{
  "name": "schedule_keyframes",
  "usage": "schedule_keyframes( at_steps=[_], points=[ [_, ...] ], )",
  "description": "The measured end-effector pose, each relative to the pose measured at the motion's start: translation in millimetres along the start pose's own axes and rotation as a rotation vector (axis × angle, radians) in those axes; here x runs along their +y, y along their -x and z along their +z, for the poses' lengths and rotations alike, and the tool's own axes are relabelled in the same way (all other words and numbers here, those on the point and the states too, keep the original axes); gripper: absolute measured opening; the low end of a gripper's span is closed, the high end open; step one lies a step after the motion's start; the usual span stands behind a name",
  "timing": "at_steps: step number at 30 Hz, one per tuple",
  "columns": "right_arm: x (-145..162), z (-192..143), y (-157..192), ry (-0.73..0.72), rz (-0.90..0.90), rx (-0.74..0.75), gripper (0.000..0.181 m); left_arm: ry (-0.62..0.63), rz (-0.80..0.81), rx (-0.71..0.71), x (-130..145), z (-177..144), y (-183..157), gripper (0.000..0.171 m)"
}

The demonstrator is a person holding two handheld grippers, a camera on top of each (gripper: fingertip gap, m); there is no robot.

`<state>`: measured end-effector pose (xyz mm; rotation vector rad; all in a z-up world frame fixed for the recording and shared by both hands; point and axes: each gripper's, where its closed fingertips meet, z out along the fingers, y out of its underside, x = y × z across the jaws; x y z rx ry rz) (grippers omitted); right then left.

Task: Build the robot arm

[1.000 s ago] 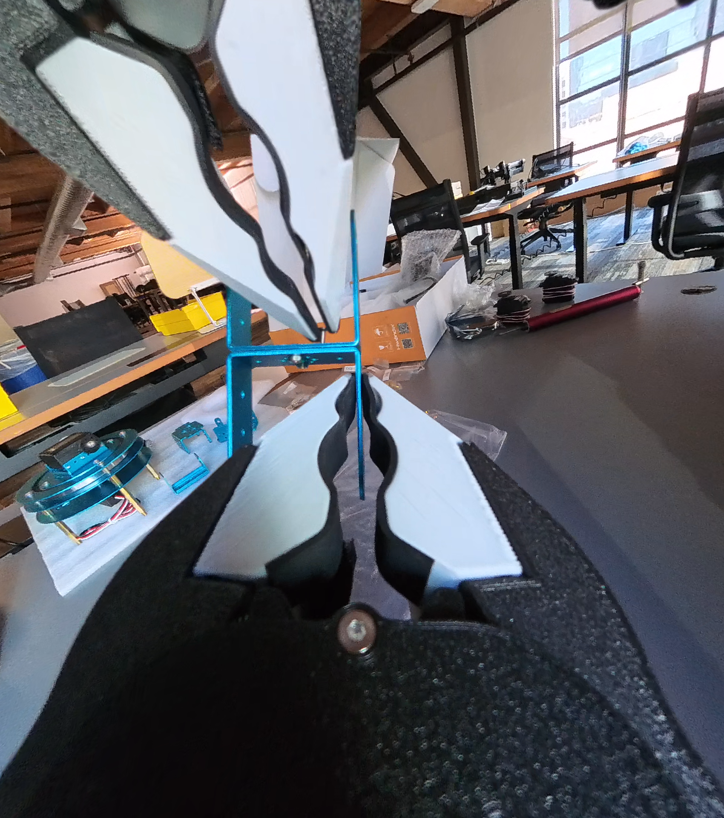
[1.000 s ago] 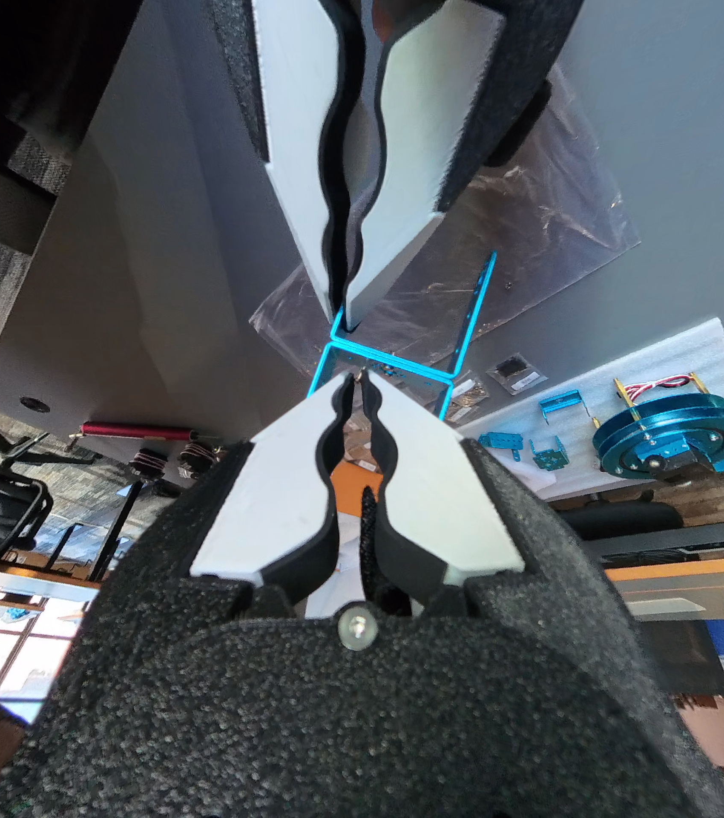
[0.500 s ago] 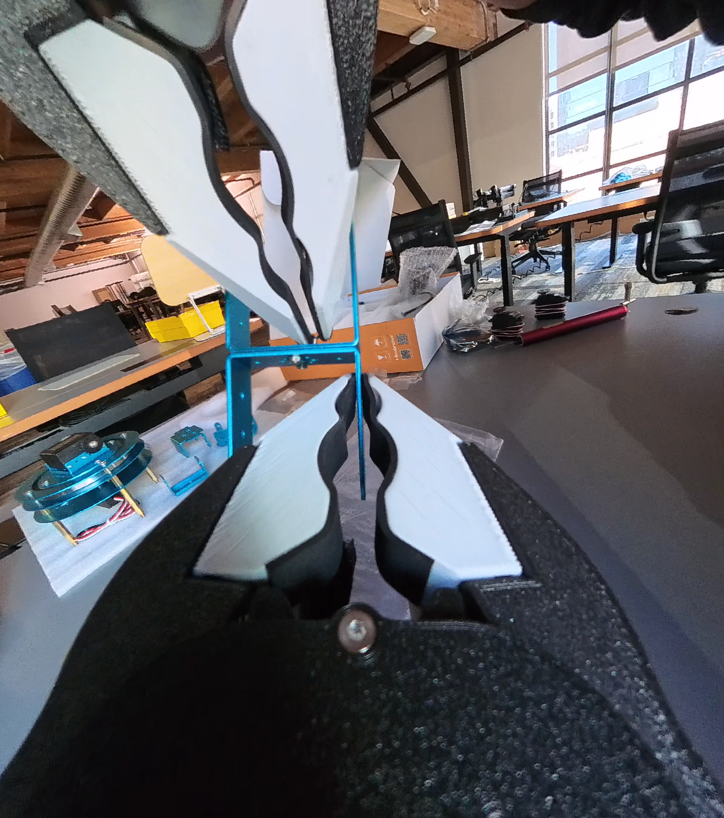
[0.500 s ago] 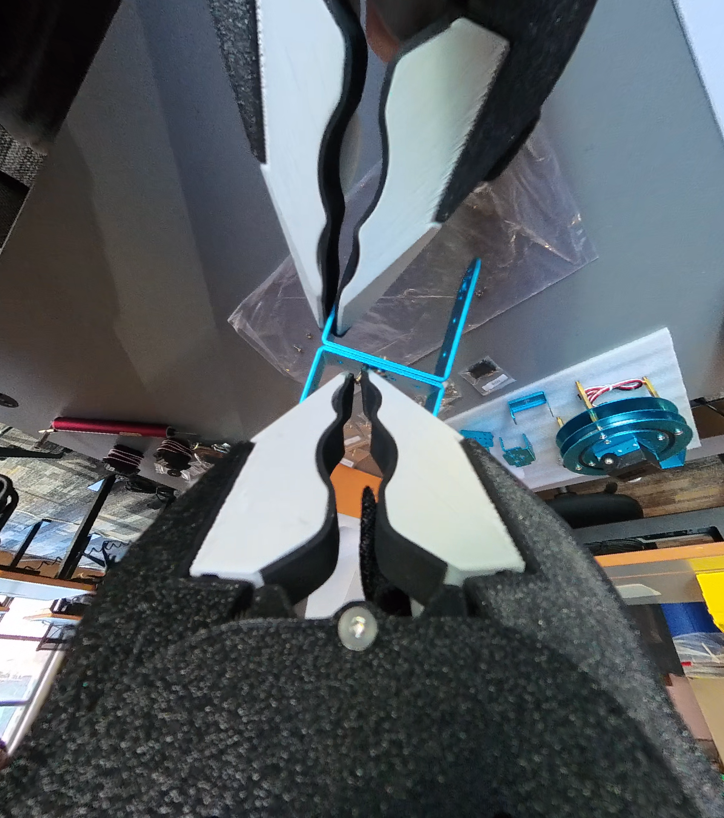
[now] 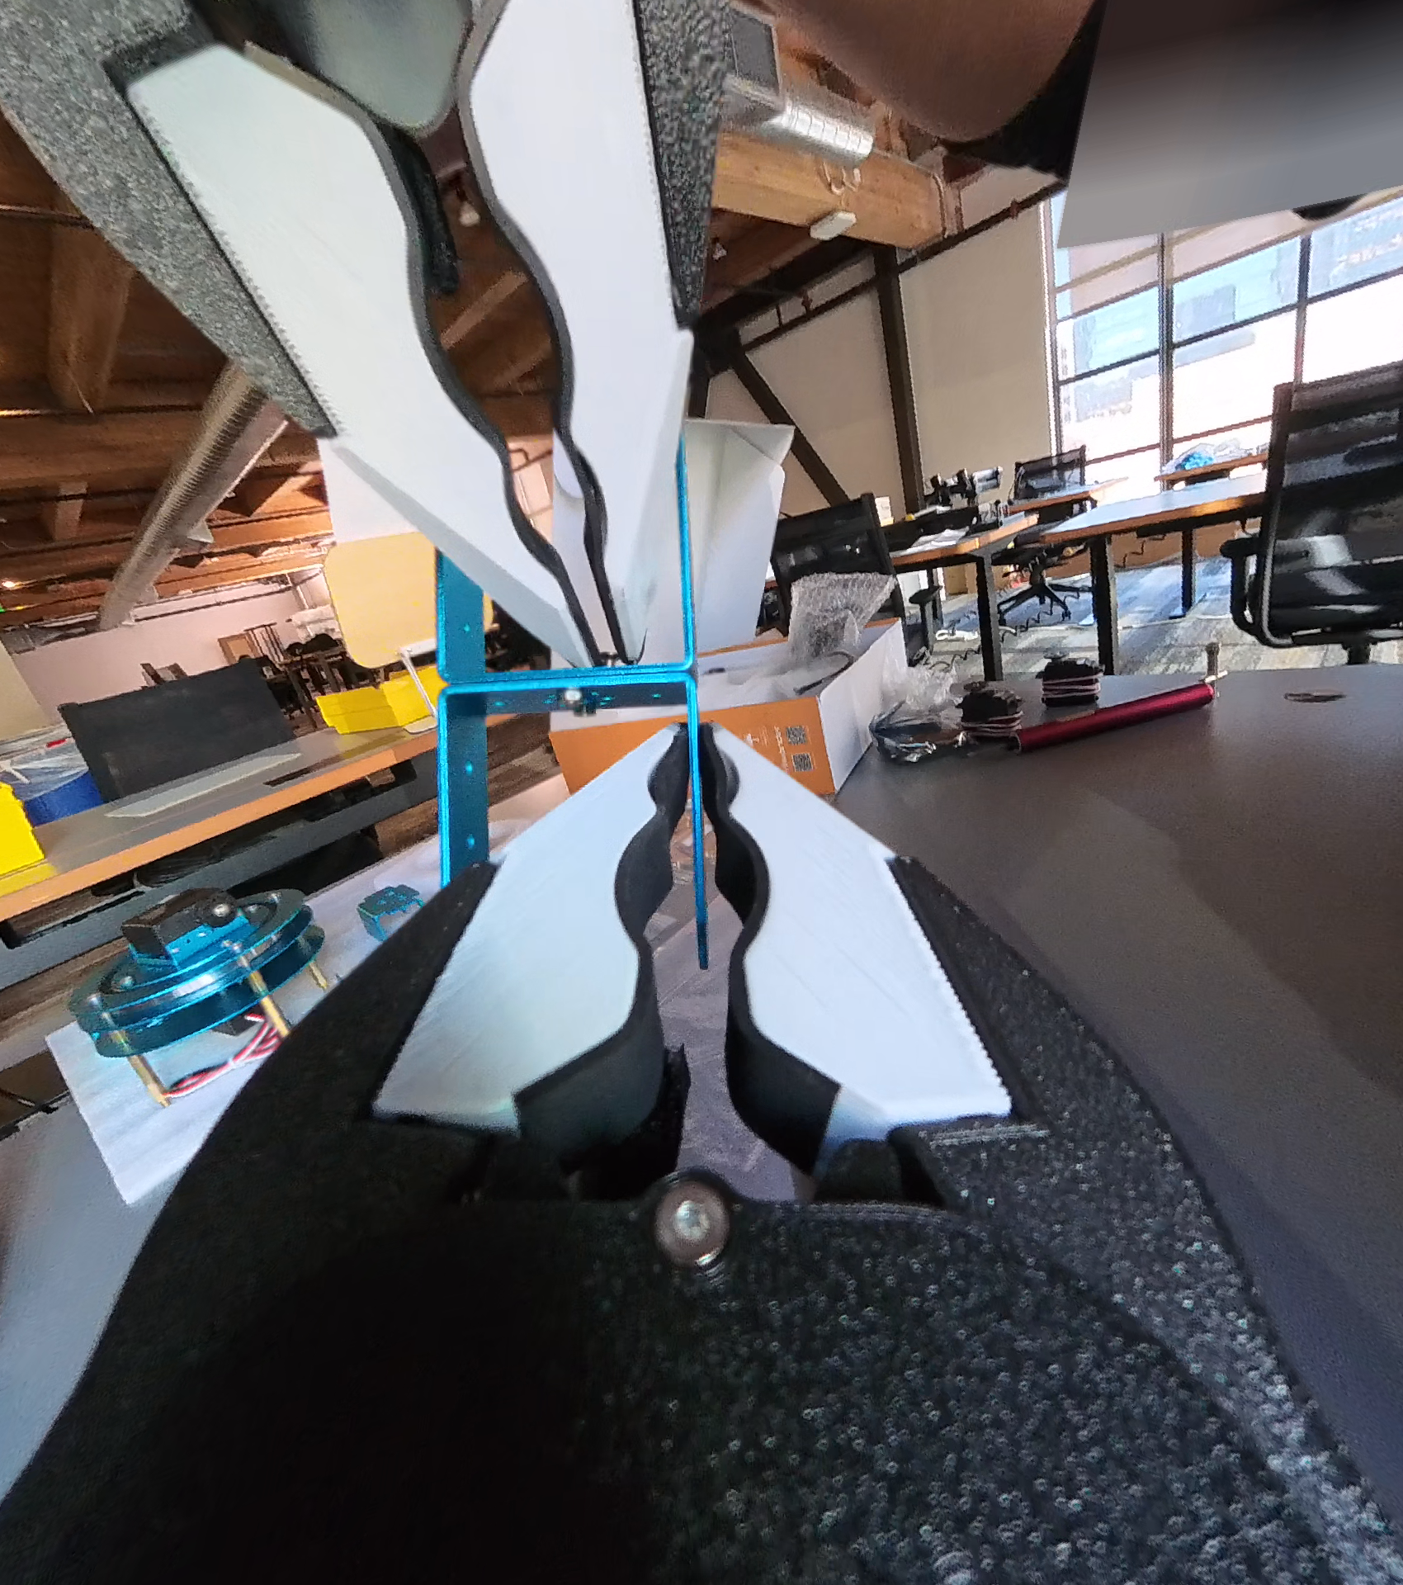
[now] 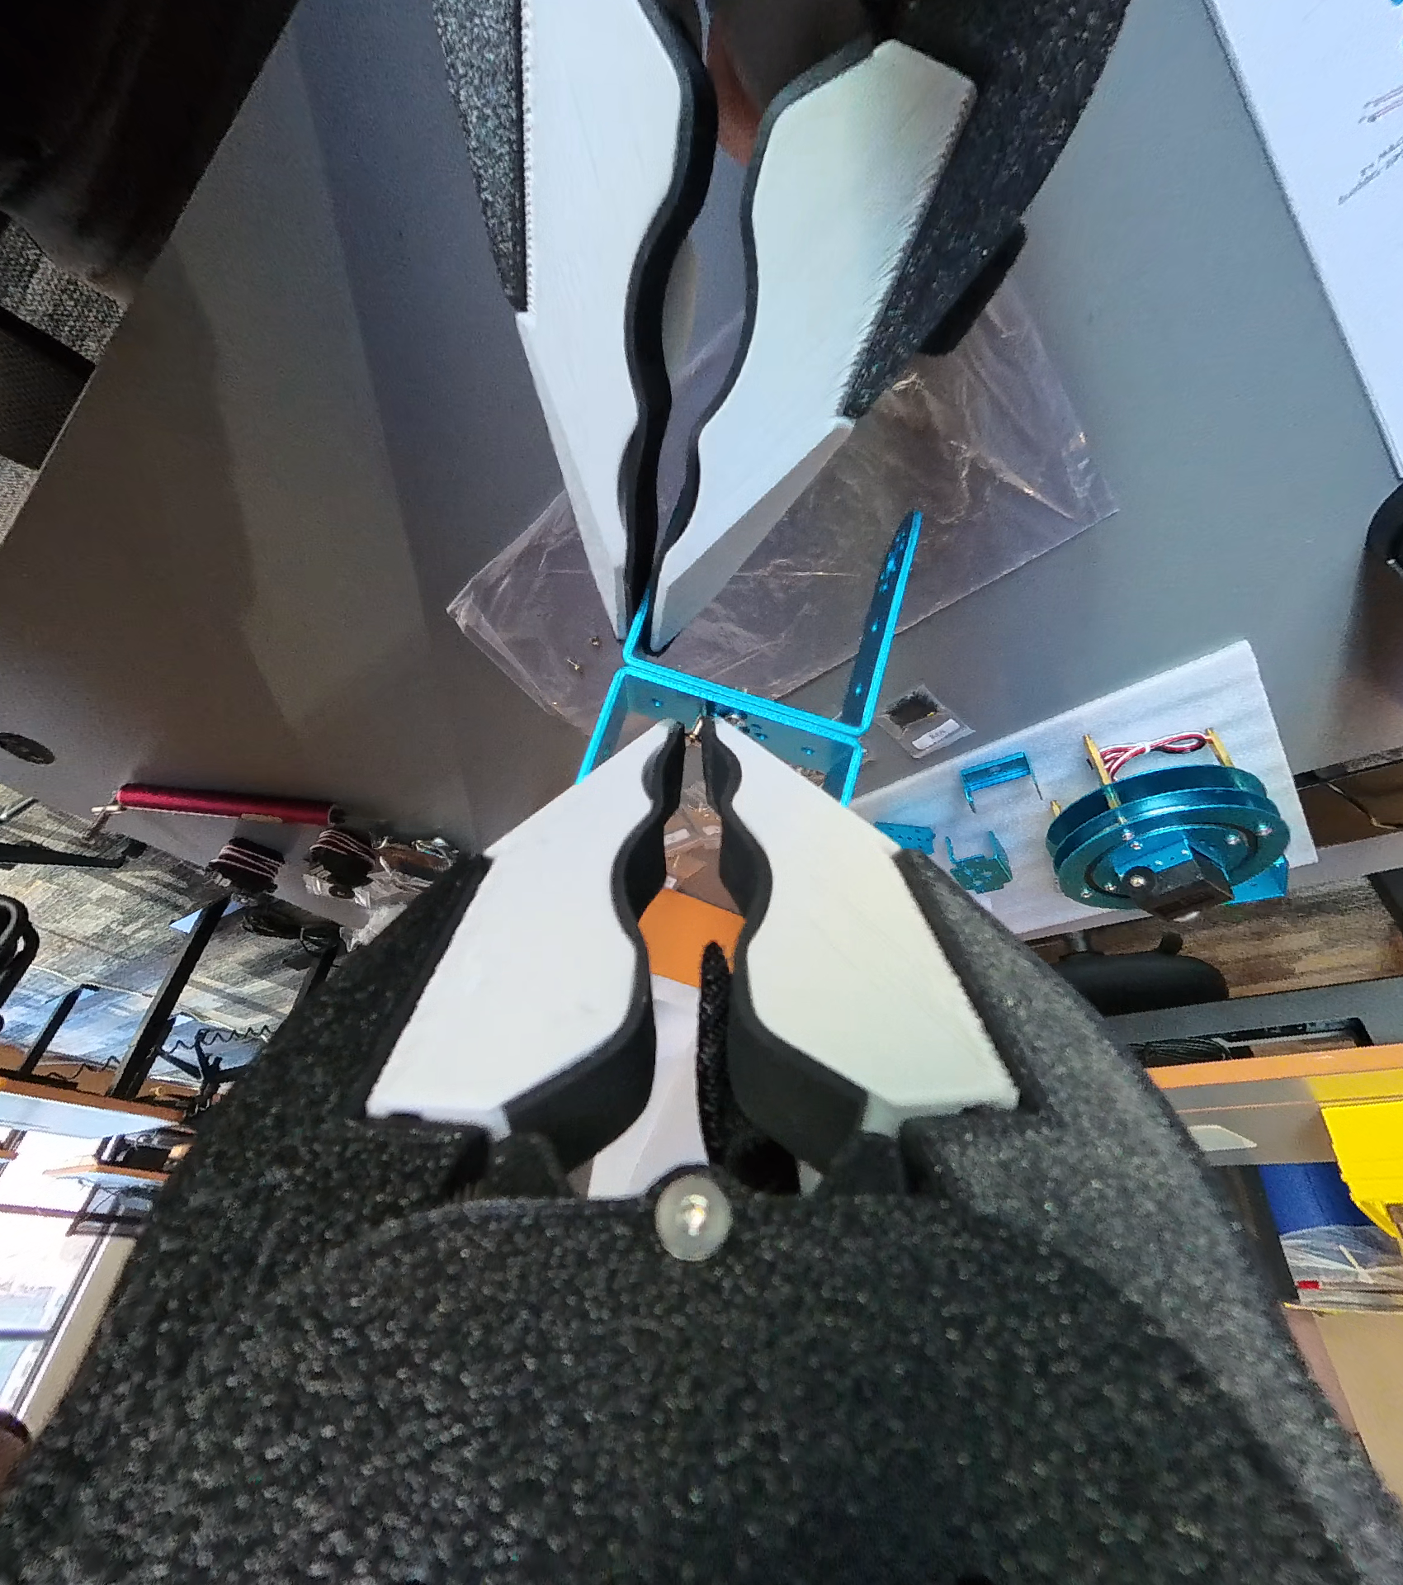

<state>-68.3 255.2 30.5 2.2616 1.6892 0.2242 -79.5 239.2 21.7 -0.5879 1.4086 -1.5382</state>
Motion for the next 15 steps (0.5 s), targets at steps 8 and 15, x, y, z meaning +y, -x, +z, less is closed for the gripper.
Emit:
schedule_keyframes(
  at_steps=[8,15],
  points=[
    [-6,-15,-7,0.057,0.005,-0.040,0.004,-0.053,-0.008,-0.032,-12,-8,8,0.000],
    [-10,-22,-11,0.080,0.015,-0.065,0.007,-0.071,-0.006,-0.048,-19,-15,12,0.000]
  ],
)
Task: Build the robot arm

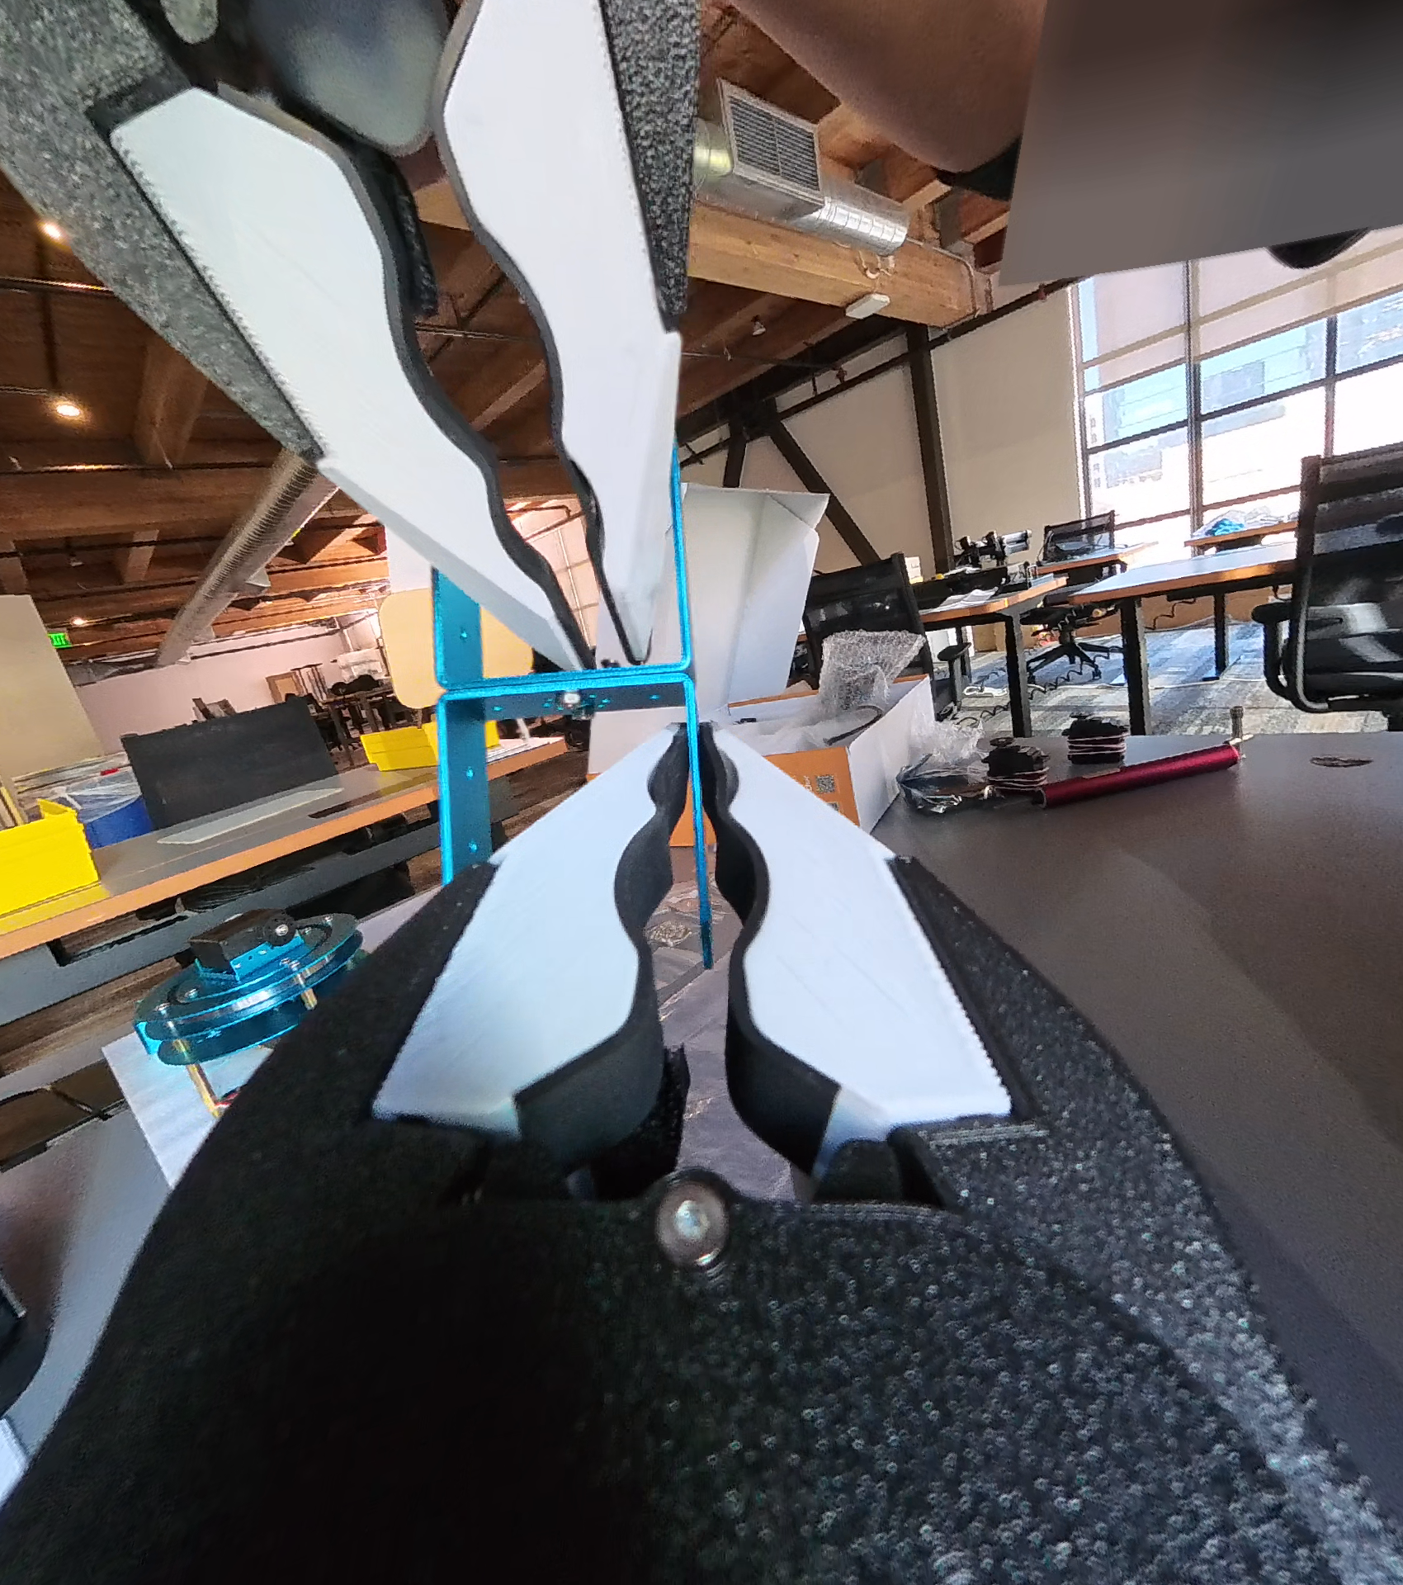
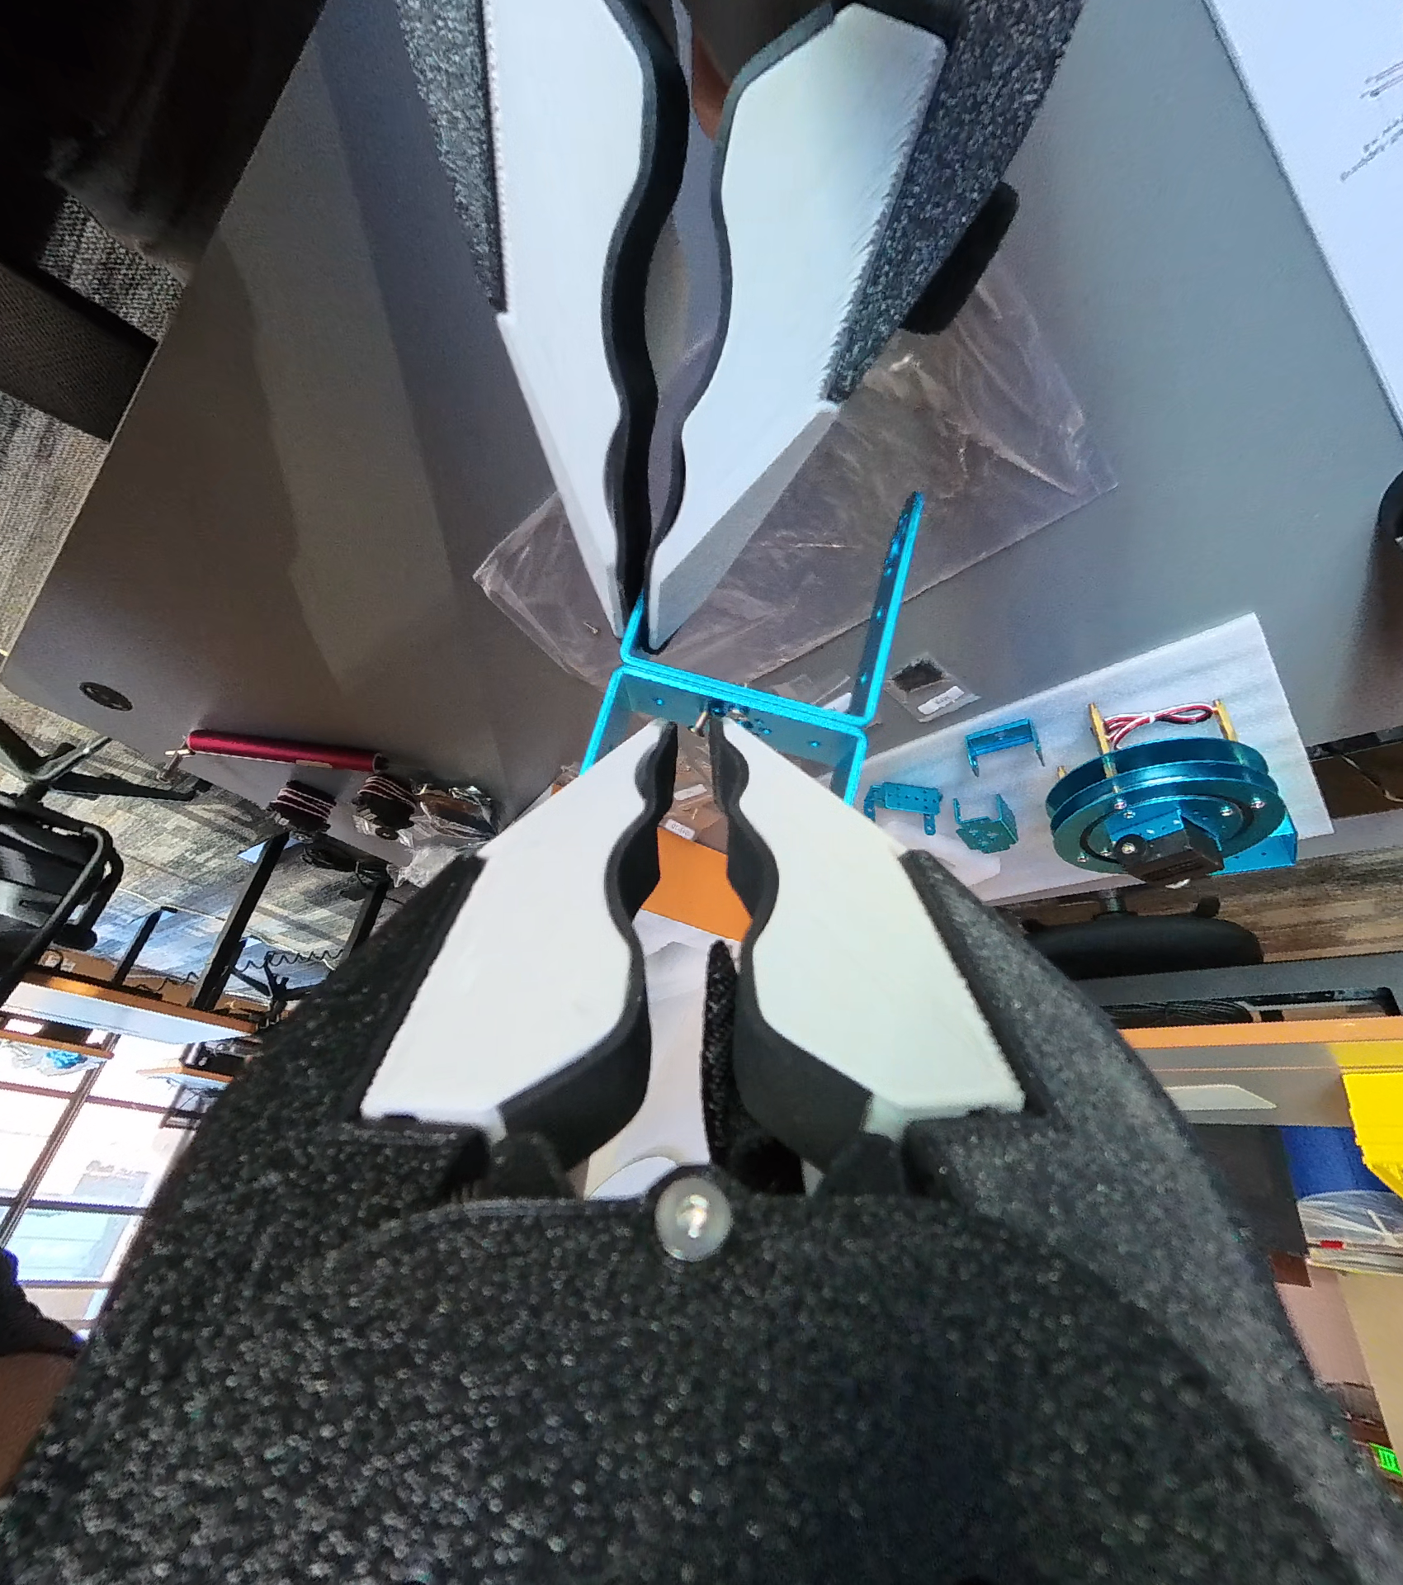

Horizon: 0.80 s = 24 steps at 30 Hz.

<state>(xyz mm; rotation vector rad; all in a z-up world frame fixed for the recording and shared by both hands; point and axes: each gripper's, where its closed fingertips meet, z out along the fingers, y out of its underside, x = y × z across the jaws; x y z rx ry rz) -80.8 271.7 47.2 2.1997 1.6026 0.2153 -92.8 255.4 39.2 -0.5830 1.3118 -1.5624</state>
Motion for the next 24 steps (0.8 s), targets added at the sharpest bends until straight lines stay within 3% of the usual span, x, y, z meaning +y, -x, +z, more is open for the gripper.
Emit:
schedule_keyframes(
  at_steps=[24],
  points=[
    [8,-24,-5,-0.051,0.014,0.115,0.007,-0.014,-0.023,0.007,0,0,1,0.000]
  ],
)
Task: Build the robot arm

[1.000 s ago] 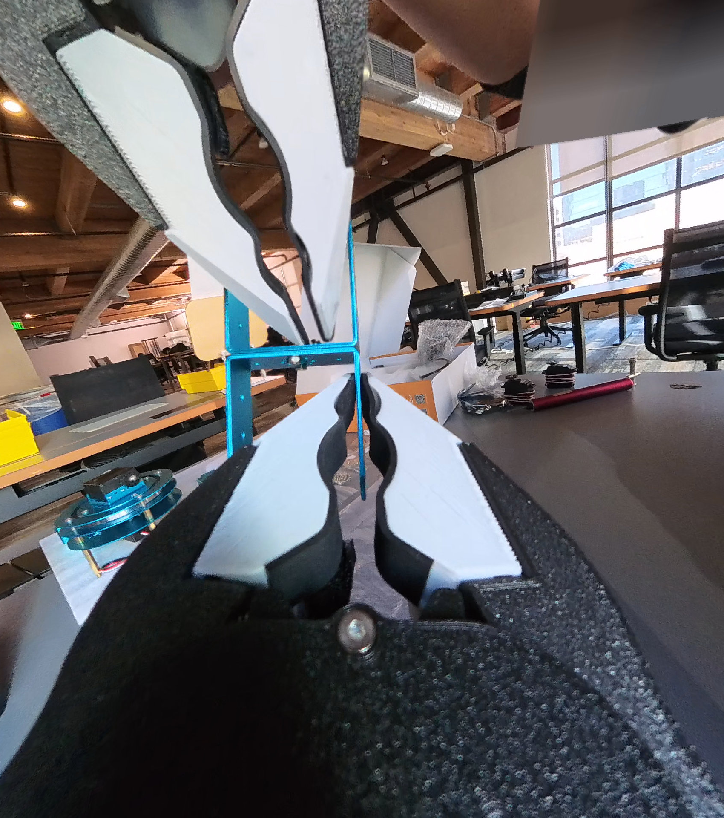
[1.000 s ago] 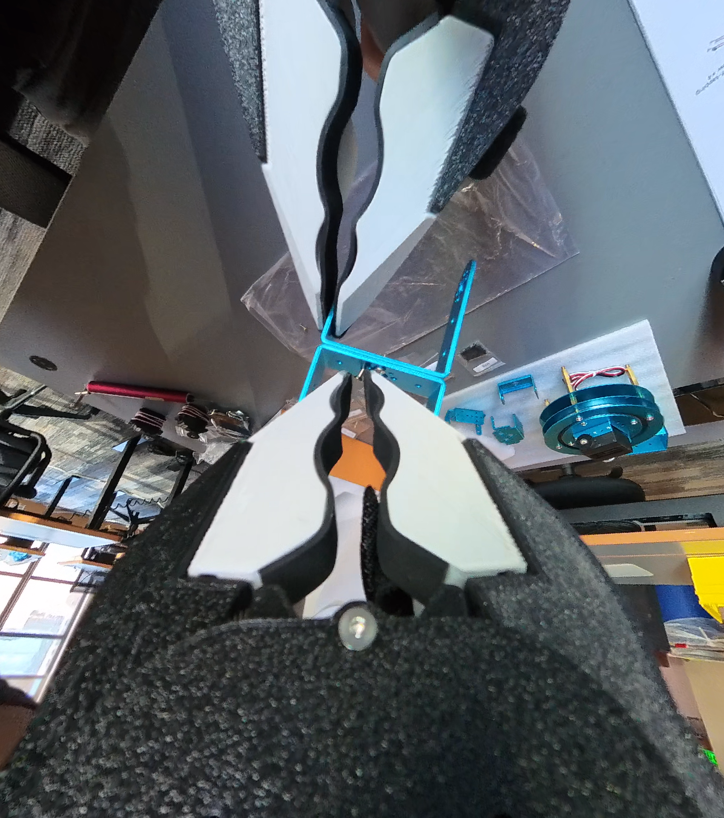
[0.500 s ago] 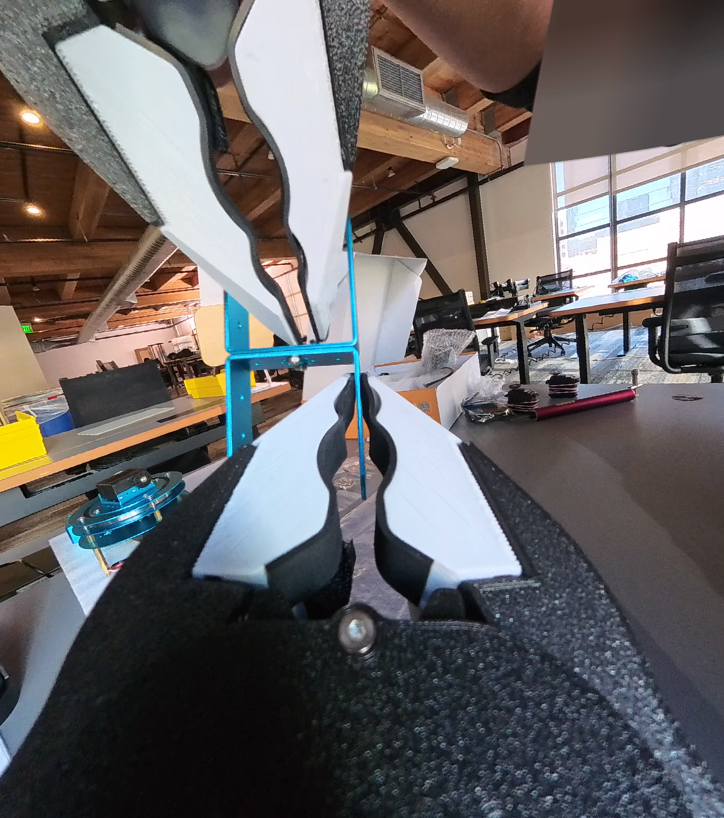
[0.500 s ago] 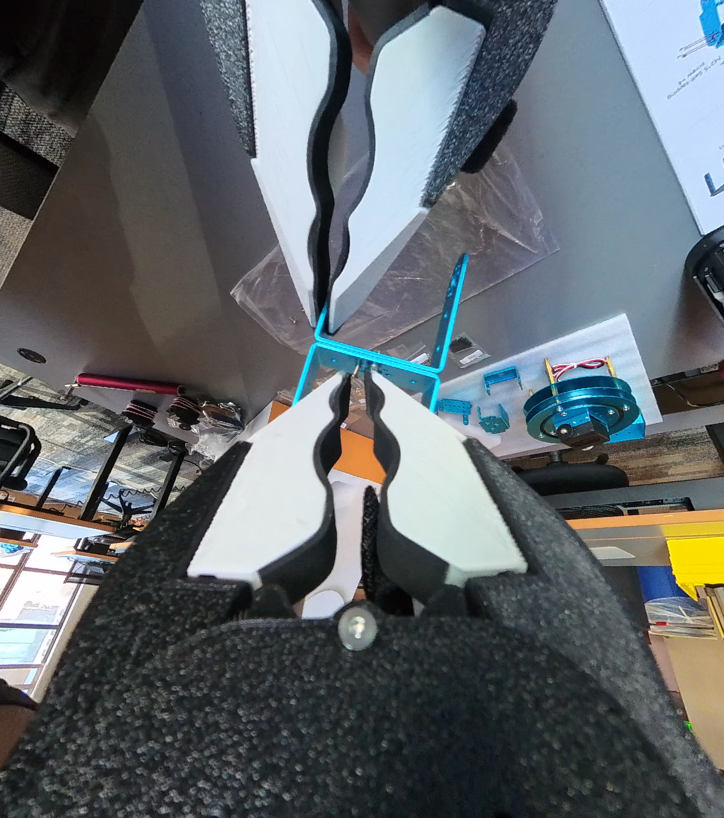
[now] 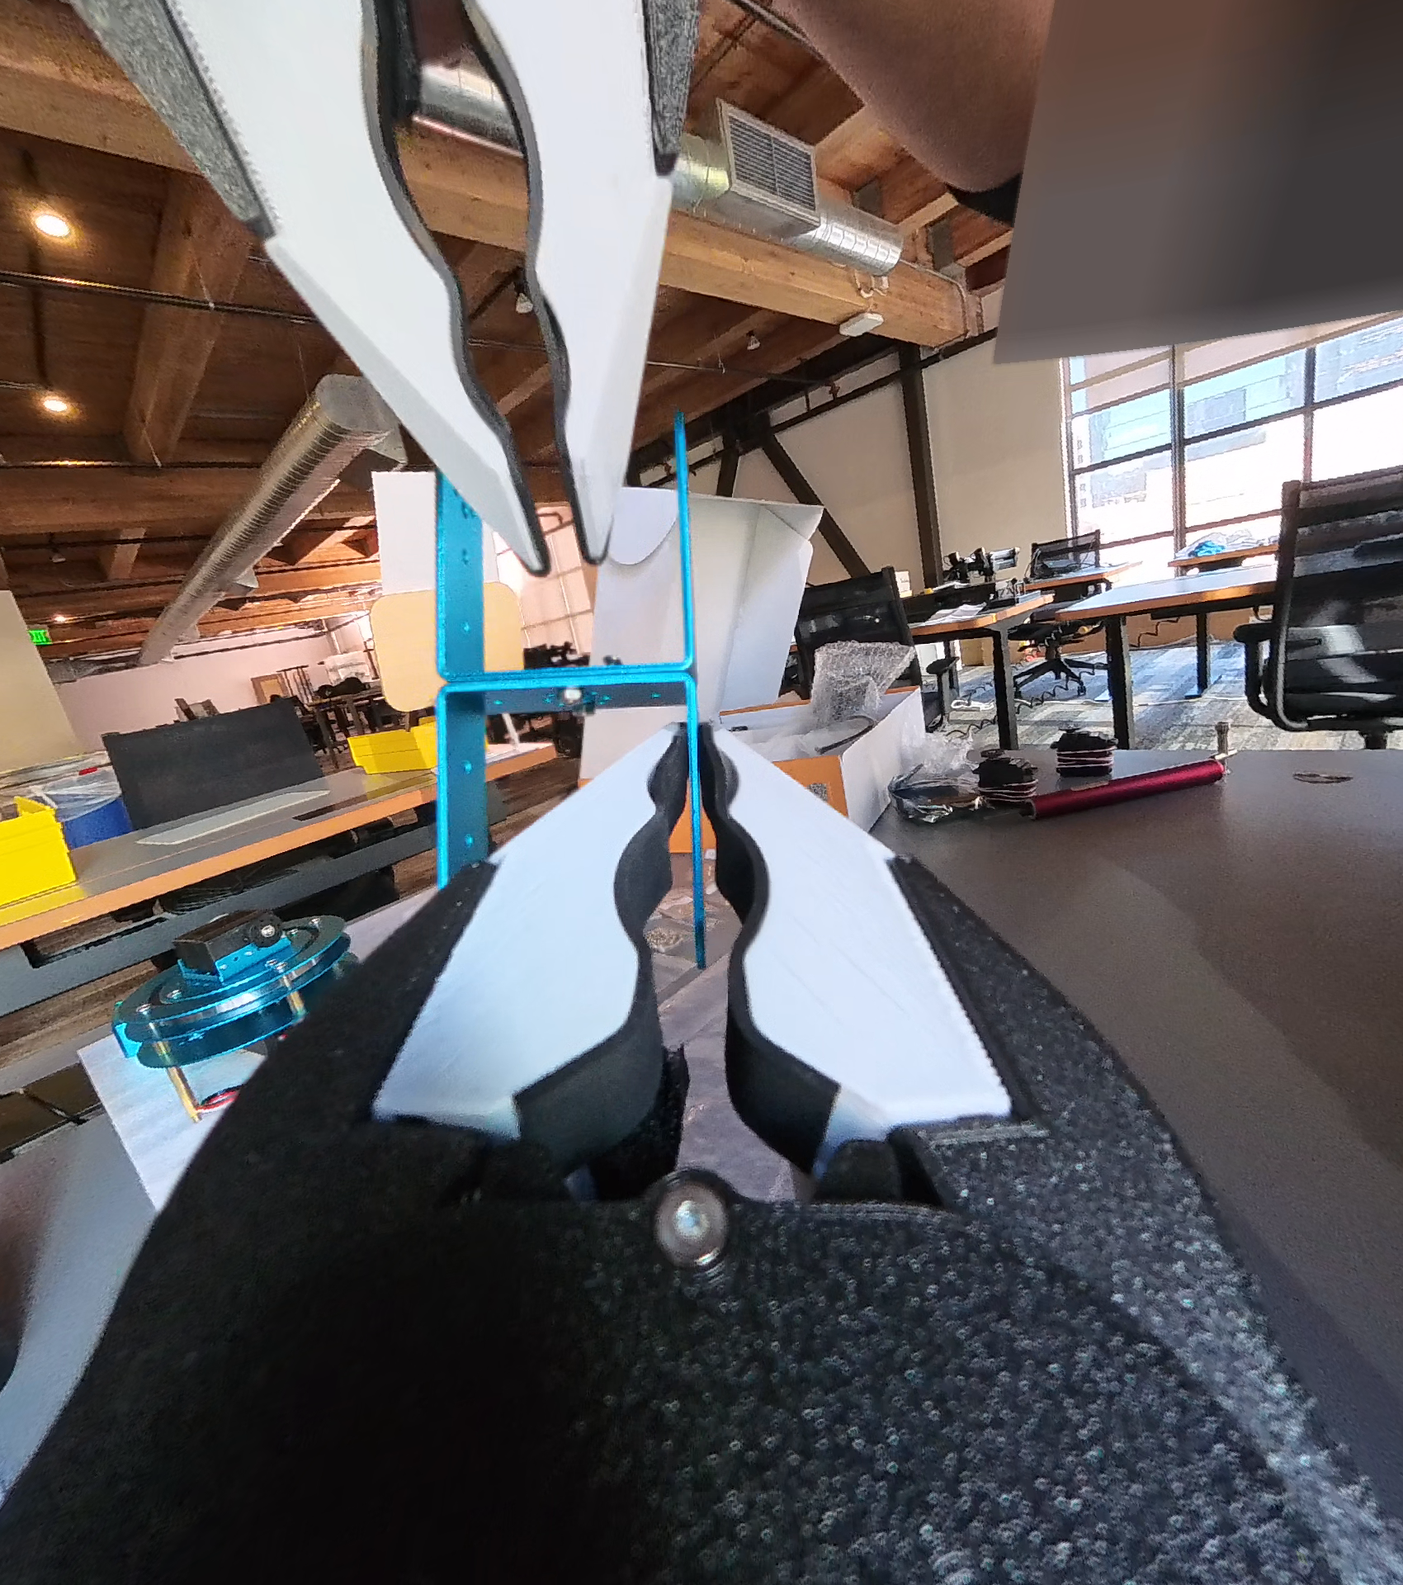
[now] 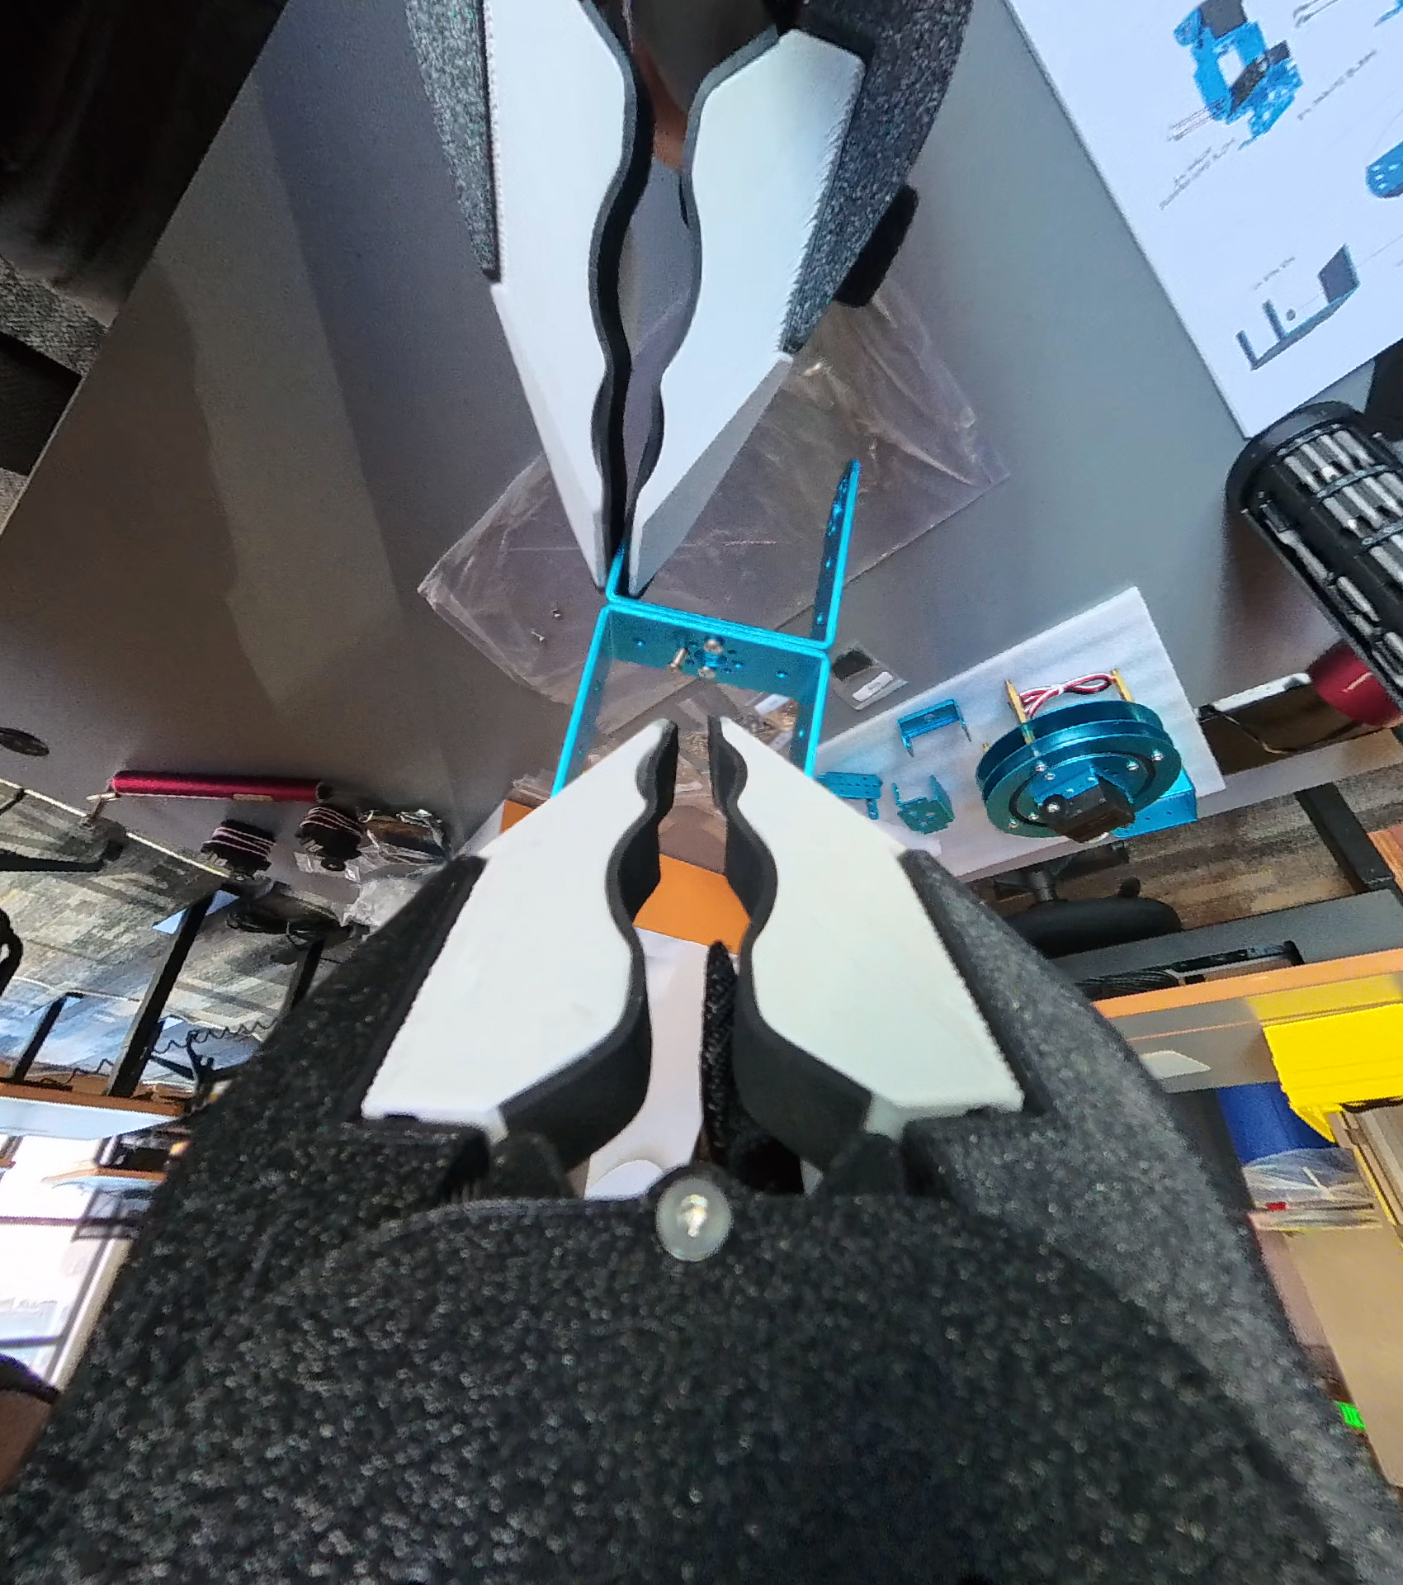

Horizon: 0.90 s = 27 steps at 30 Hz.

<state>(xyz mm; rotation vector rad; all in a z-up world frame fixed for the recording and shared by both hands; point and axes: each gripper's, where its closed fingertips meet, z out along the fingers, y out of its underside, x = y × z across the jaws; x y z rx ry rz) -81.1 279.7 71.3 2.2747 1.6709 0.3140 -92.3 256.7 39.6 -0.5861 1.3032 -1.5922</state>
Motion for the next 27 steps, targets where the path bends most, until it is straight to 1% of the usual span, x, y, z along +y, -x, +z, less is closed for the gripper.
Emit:
schedule_keyframes(
  at_steps=[3,5,7,11,21,25,27],
  points=[
    [3,8,2,0.016,-0.002,-0.007,0.006,0.003,0.005,0.005,0,1,-2,0.000],
    [3,14,9,0.029,-0.005,-0.046,0.000,0.003,0.003,0.005,0,2,-3,0.000],
    [3,19,13,0.044,0.004,-0.078,0.000,0.004,0.001,0.010,1,2,-4,0.000],
    [2,22,13,0.049,0.007,-0.094,0.000,0.003,-0.001,0.013,0,2,-5,0.000],
    [-2,18,8,0.051,-0.003,-0.073,0.000,-0.003,0.012,0.000,-4,-1,-2,0.000],
    [-8,17,8,0.011,-0.005,-0.072,0.000,-0.005,0.015,-0.002,-6,-2,-2,0.000],
    [-10,15,4,-0.002,-0.008,-0.032,0.000,-0.007,0.014,-0.015,-7,-3,1,0.000]
  ],
)
